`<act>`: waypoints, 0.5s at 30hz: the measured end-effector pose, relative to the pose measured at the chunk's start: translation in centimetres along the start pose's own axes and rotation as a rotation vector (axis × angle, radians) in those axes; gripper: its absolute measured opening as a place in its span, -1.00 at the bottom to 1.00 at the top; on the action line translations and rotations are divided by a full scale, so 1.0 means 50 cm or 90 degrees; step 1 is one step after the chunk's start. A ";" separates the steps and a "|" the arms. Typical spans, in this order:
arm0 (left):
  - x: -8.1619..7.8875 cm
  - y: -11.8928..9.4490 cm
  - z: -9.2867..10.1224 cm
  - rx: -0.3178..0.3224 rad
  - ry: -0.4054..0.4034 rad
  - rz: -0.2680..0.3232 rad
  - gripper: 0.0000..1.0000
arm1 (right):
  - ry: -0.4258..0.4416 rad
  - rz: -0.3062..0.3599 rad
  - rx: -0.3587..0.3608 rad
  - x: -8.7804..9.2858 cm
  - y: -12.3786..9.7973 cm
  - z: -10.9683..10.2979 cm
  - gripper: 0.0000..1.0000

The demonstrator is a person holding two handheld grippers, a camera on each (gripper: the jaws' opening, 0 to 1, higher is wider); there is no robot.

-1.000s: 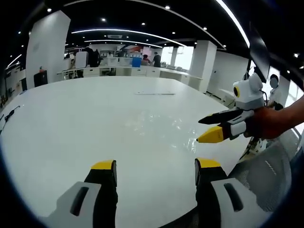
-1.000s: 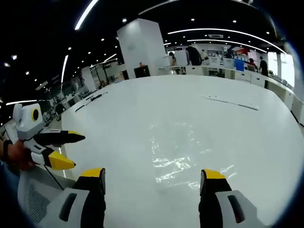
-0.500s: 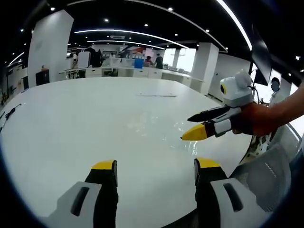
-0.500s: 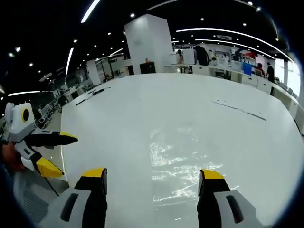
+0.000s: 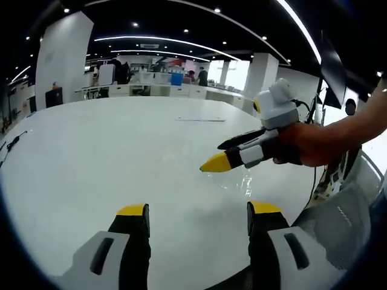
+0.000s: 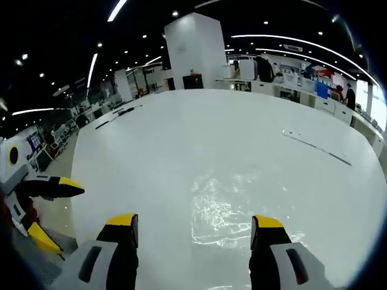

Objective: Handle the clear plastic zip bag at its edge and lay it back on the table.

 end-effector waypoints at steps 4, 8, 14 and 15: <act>-0.001 0.000 -0.002 -0.008 0.004 -0.003 0.30 | -0.004 -0.015 -0.004 -0.015 0.021 0.001 0.50; -0.007 -0.009 0.002 -0.013 -0.003 0.001 0.30 | -0.019 -0.026 -0.007 -0.029 0.044 -0.002 0.50; -0.013 -0.004 0.011 -0.013 0.018 -0.005 0.30 | -0.002 -0.029 -0.017 -0.050 0.068 -0.018 0.50; -0.013 -0.002 0.010 -0.011 0.019 -0.006 0.30 | 0.001 -0.026 -0.023 -0.054 0.074 -0.023 0.52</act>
Point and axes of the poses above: the point that each gripper's makers call its tool centre point, and the gripper's own axes: y roughly forward along the fingers, z roughly to its right, x roughly out of its underside, the point moved 10 cm from there along -y, roughly backward along the fingers, and after that the axes turned 15 degrees about -z, right-handed, at the moved point
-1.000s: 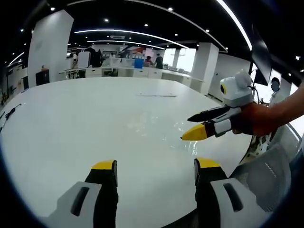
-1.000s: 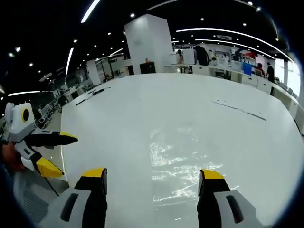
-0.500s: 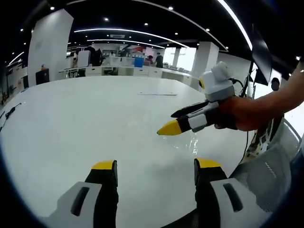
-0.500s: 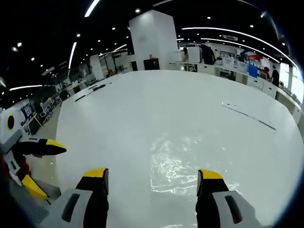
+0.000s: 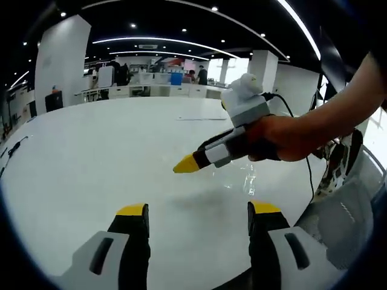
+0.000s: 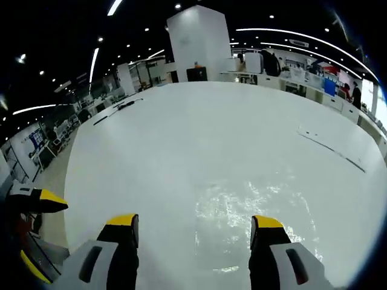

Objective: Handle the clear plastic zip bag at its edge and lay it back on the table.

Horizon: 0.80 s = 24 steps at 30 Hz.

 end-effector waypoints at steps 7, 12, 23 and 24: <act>0.001 0.004 -0.006 0.003 -0.001 -0.002 0.29 | -0.013 -0.014 -0.002 -0.019 0.047 -0.006 0.53; 0.003 0.007 -0.011 0.003 -0.008 -0.003 0.29 | -0.012 -0.020 0.017 -0.041 0.069 0.007 0.52; 0.001 0.006 -0.010 0.004 -0.004 -0.003 0.26 | -0.027 -0.009 0.033 -0.104 0.107 0.016 0.49; 0.001 0.006 -0.010 0.004 -0.005 -0.002 0.26 | -0.028 -0.008 0.034 -0.106 0.109 0.017 0.48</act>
Point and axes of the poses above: the point that each gripper's makers call its tool centre point, and the gripper's own axes: y roughly forward along the fingers, z roughly to its right, x roughly out of its underside, the point moved 10 cm from there along -y, roughly backward along the fingers, and after that the axes turned 15 degrees about -z, right-handed, at the moved point
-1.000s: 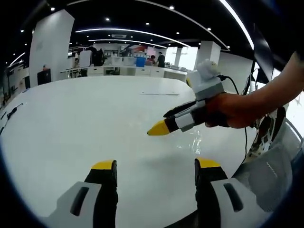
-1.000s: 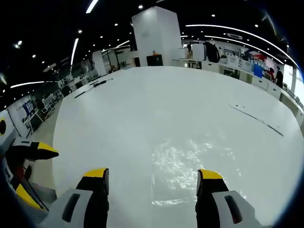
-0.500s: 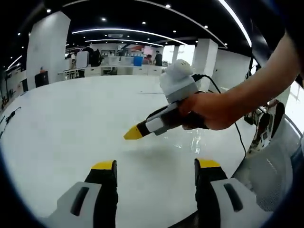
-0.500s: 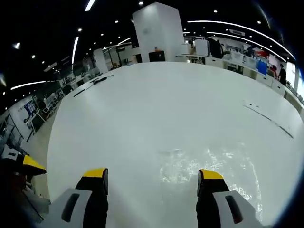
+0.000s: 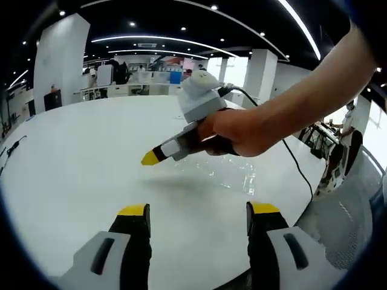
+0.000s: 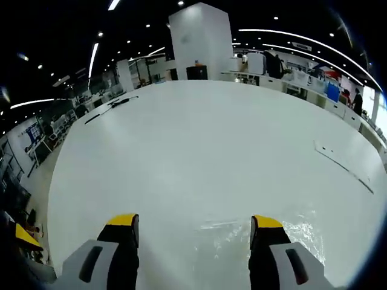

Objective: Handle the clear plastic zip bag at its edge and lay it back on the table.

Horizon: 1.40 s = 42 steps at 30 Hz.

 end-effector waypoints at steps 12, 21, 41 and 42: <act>0.002 0.004 0.001 0.010 -0.001 -0.006 0.22 | -0.001 -0.017 0.039 0.012 0.017 0.015 0.32; 0.002 0.004 -0.001 0.010 -0.008 -0.006 0.21 | 0.023 -0.015 0.108 0.017 0.024 0.040 0.23; 0.001 0.001 0.002 0.021 -0.019 -0.004 0.08 | -0.004 0.013 0.081 0.032 0.012 0.024 -0.06; 0.001 0.000 0.002 0.021 -0.020 -0.003 0.08 | -0.004 0.012 0.080 0.033 0.009 0.021 -0.08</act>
Point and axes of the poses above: the point that each gripper's makers call its tool centre point, and the gripper's own axes: y roughly forward along the fingers, z roughly to its right, x roughly out of its underside, the point moved 10 cm from there along -y, roughly backward along the fingers, and after that the axes turned 15 degrees about -z, right-handed, at the moved point
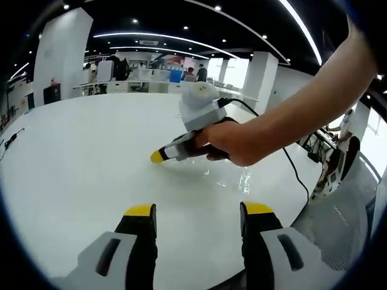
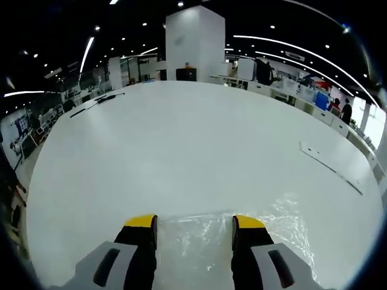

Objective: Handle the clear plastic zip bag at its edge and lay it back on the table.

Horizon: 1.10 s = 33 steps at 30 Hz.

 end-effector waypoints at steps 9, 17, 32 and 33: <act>0.001 0.001 0.000 0.000 0.001 -0.001 0.04 | 0.039 -0.012 -0.022 0.004 -0.024 0.004 -0.68; 0.002 0.002 0.000 -0.002 0.007 -0.005 0.02 | 0.047 -0.037 -0.044 0.016 -0.044 0.001 -0.99; 0.003 0.003 0.000 -0.017 0.017 -0.018 -0.03 | -0.049 -0.036 -0.054 0.026 -0.071 0.031 -1.00; 0.003 0.003 0.000 -0.017 0.019 -0.019 -0.03 | -0.055 -0.033 -0.055 0.026 -0.074 0.034 -1.00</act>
Point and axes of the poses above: the point that each gripper's makers call its tool centre point, and the gripper's own axes: y roughly forward along the fingers, z roughly to its right, x roughly out of its underside, the point moved 10 cm from there along -y, roughly backward along the fingers, and after that the axes turned 15 degrees about -z, right-handed, at the moved point
